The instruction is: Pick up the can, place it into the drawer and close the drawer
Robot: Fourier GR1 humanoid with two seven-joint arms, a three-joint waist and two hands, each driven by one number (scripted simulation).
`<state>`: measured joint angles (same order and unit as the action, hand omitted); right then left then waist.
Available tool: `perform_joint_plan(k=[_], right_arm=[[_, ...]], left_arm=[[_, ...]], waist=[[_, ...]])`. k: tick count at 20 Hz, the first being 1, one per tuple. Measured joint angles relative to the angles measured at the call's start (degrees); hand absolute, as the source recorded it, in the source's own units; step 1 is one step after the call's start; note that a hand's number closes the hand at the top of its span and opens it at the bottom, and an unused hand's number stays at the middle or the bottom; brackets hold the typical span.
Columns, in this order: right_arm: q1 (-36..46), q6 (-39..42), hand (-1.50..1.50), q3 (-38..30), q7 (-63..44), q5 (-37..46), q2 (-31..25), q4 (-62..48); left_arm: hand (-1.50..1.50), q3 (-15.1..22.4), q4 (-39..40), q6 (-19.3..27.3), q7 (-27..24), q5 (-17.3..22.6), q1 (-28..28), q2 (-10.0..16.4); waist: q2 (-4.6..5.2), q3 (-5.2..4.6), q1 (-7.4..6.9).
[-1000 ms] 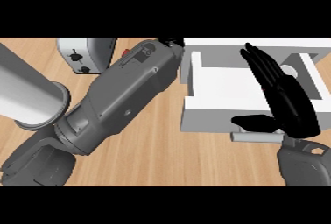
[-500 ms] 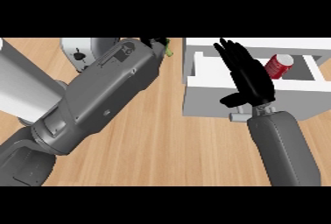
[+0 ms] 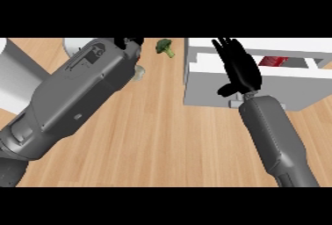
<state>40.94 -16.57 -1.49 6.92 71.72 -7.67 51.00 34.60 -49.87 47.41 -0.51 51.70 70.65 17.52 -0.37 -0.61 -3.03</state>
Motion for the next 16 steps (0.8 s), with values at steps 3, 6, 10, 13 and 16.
perform_joint_plan(k=[3, 6, 10, 13, 16], right_arm=[[3.12, -4.45, -1.50, -1.56, 1.31, 0.46, -0.47, -5.97], [5.32, -8.61, -1.50, -2.72, 2.07, 1.11, -0.76, -10.60], [9.24, -12.89, -1.50, -4.58, 2.34, 1.61, -1.36, -16.96], [11.64, -16.13, -1.50, -5.64, 2.12, 2.31, -1.78, -21.30], [14.28, -18.59, -1.50, -6.89, 1.89, 2.43, -2.20, -25.67]], left_arm=[[-1.50, -0.32, -2.46, 0.33, 0.96, -0.48, -1.19, 1.20], [-1.50, -0.63, -4.70, 0.38, 2.07, -0.96, -2.30, 2.93], [-1.50, -0.93, -6.60, 0.57, 2.66, -1.60, -3.69, 3.54], [-1.50, -1.13, -8.50, 0.64, 3.34, -2.12, -4.68, 4.72], [-1.50, -1.07, -9.81, 0.69, 4.12, -2.82, -5.09, 5.29]], waist=[[-0.03, -0.17, -0.36], [-0.09, -0.32, -0.59], [0.34, -0.21, -0.86], [0.54, -0.11, -1.14], [1.05, 0.24, -1.32]])
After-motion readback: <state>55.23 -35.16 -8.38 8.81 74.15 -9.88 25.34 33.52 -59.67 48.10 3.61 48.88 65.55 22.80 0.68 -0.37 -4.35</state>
